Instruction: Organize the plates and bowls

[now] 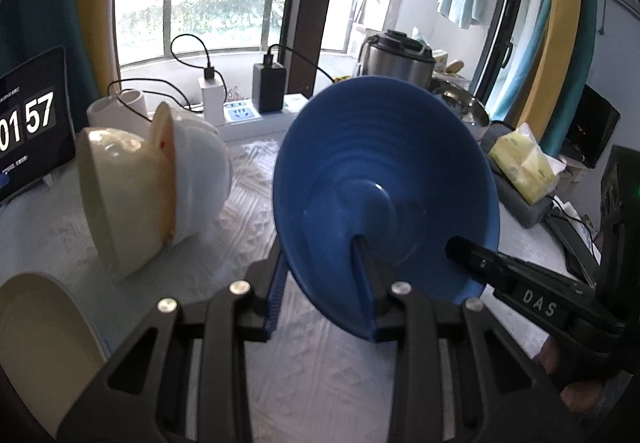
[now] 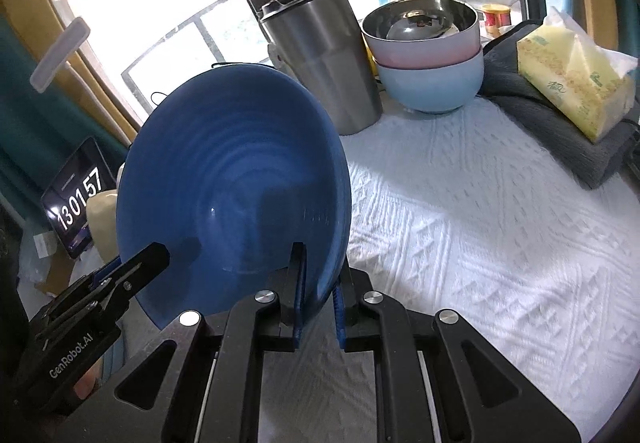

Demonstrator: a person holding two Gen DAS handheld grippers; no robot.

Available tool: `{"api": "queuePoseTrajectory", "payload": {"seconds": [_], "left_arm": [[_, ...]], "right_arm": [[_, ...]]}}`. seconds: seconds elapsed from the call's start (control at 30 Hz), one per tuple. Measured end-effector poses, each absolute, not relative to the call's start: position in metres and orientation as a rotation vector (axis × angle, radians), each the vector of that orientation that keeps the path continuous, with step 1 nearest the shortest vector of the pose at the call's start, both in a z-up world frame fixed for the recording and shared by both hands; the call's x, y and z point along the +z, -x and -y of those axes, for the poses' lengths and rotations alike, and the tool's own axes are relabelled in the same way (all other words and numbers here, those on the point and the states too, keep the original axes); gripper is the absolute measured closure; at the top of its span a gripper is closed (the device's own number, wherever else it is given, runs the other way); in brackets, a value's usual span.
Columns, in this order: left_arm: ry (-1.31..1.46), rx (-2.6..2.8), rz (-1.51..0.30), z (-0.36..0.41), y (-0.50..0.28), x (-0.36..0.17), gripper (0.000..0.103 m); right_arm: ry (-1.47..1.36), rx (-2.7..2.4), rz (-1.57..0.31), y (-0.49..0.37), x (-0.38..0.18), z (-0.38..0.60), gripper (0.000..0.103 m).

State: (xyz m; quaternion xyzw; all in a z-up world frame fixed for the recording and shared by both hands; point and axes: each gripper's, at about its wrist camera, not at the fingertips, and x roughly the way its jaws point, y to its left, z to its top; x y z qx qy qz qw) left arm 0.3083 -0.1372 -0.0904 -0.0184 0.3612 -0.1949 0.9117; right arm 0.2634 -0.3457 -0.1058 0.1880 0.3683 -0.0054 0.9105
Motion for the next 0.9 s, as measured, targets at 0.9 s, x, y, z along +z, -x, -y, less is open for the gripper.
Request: {"api": "queuePoseTrajectory", "payload": {"seconds": [0.9], "left_arm": [[0.047, -0.407, -0.703, 0.103, -0.233, -0.075, 0.071]], "right_arm": [[-0.350, 0.008, -0.721, -0.209, -0.091, 0.315, 0.090]]}}
